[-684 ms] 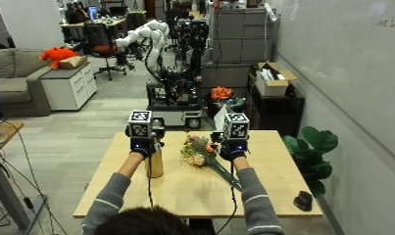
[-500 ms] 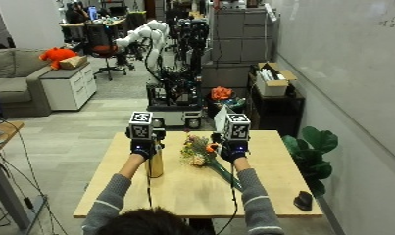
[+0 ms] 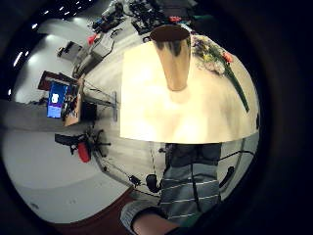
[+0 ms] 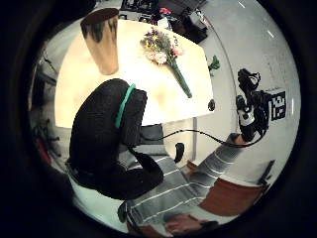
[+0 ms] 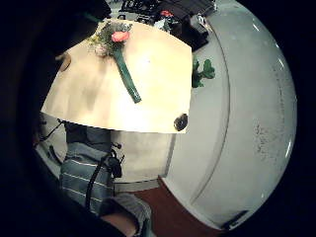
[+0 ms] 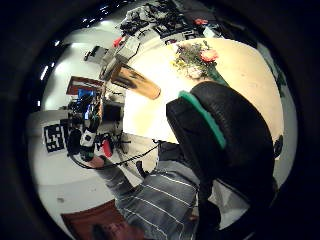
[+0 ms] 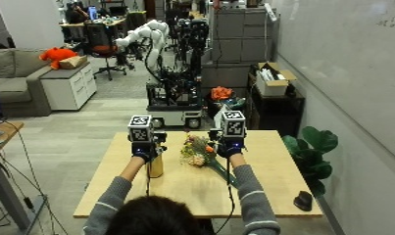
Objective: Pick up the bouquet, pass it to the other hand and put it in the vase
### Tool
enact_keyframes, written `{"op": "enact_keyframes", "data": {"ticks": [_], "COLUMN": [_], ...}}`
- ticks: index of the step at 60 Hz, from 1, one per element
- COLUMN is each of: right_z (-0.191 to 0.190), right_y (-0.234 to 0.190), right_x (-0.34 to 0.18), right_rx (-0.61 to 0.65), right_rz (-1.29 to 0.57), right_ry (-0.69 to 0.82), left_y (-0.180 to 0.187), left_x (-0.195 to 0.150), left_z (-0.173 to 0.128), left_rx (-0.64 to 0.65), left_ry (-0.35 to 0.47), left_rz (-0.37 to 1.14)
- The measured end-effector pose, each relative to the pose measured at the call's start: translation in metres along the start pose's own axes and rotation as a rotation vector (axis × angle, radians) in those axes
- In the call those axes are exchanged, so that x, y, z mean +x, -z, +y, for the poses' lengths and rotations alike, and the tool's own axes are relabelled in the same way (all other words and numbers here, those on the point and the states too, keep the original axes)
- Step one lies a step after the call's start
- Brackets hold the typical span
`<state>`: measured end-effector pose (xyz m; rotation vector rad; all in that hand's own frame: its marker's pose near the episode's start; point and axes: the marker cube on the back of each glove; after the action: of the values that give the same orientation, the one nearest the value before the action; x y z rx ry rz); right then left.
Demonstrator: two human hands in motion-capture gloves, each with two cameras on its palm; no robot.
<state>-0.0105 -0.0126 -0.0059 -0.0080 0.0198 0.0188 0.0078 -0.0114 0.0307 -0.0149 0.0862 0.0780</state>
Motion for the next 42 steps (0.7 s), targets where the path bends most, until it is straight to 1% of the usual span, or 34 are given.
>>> {"op": "enact_keyframes", "data": {"ticks": [7,12,16,18,20,21,22,25,26,27,29,30,31,33,35,38,40,42], "right_z": [-0.01,-0.021,-0.028,-0.028,-0.024,-0.024,-0.029,-0.05,-0.053,-0.054,-0.053,-0.054,-0.06,-0.074,-0.083,-0.091,-0.093,-0.083], "right_y": [-0.001,-0.003,-0.004,-0.007,-0.008,-0.009,-0.011,-0.017,-0.018,-0.02,-0.026,-0.029,-0.033,-0.041,-0.05,-0.065,-0.077,-0.082], "right_x": [0.003,0.008,0.012,0.015,0.018,0.02,0.023,0.033,0.035,0.037,0.041,0.044,0.047,0.055,0.063,0.073,0.079,0.081], "right_rx": [-0.003,-0.016,-0.026,-0.088,-0.2,-0.23,-0.221,-0.102,-0.088,-0.103,-0.184,-0.202,-0.182,-0.094,-0.053,-0.054,-0.079,-0.095], "right_rz": [0.019,0.029,0.029,0.034,0.04,0.042,0.045,0.048,0.042,0.032,0.003,-0.009,-0.017,-0.017,-0.012,-0.011,-0.014,-0.018], "right_ry": [-0.026,-0.059,-0.101,-0.136,-0.189,-0.207,-0.21,-0.19,-0.196,-0.21,-0.246,-0.255,-0.254,-0.249,-0.258,-0.281,-0.295,-0.298], "left_y": [-0.012,-0.012,-0.018,-0.021,-0.022,-0.022,-0.023,-0.028,-0.03,-0.031,-0.032,-0.033,-0.034,-0.038,-0.045,-0.055,-0.055,-0.054], "left_x": [0.002,0.008,0.011,0.012,0.014,0.015,0.015,0.016,0.016,0.017,0.019,0.019,0.02,0.022,0.022,0.022,0.026,0.029], "left_z": [-0.006,0.003,0.002,0.003,0.006,0.007,0.007,0.004,0.002,0.001,0.0,-0.001,-0.002,-0.008,-0.017,-0.028,-0.026,-0.022], "left_rx": [0.007,0.001,-0.002,-0.008,-0.013,-0.017,-0.02,-0.022,-0.02,-0.018,-0.021,-0.022,-0.023,-0.023,-0.022,-0.034,-0.05,-0.063], "left_ry": [-0.029,-0.054,-0.066,-0.071,-0.08,-0.083,-0.085,-0.093,-0.097,-0.101,-0.107,-0.11,-0.114,-0.119,-0.121,-0.124,-0.125,-0.123], "left_rz": [0.042,0.052,0.047,0.042,0.038,0.034,0.03,0.021,0.022,0.024,0.029,0.033,0.038,0.048,0.055,0.053,0.058,0.061]}}
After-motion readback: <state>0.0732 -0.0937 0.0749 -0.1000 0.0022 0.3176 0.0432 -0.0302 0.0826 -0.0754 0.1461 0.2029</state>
